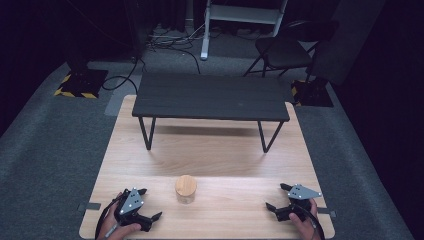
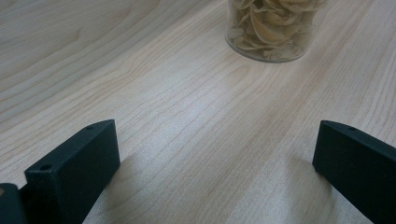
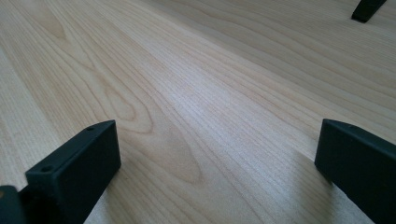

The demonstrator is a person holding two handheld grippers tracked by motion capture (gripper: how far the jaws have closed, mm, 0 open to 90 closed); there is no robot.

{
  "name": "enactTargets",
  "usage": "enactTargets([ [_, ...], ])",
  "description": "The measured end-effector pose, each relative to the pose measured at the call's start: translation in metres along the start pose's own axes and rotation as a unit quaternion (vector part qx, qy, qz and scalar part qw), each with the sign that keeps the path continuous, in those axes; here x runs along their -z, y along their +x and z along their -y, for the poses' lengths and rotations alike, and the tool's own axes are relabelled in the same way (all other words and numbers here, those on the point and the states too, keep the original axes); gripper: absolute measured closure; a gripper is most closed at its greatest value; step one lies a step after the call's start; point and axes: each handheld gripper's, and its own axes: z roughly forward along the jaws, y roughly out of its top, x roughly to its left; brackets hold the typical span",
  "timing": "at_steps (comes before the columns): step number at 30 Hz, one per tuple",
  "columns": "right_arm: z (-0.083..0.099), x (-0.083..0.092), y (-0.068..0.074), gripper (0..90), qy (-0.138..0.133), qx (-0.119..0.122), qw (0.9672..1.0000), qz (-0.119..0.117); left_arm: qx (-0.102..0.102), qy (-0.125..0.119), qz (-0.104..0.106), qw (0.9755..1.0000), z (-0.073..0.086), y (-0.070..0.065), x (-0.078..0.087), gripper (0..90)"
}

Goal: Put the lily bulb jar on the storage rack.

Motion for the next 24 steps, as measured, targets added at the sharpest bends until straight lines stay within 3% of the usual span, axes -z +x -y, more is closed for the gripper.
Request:
enactTargets([
  [20,0.0,0.0,0.0,0.0,0.0,0.0,1.0,0.0,0.0,0.0,0.001,1.0,0.0,0.0,0.0,0.5],
  [22,0.0,0.0,0.0,0.0,0.0,0.0,1.0,0.0,-0.012,0.015,0.006,0.9998,-0.011,0.002,-0.001,0.8],
  [24,0.0,0.0,0.0,0.0,0.0,0.0,1.0,0.0,-0.016,0.014,0.004,0.9998,-0.015,0.001,-0.001,1.3],
])
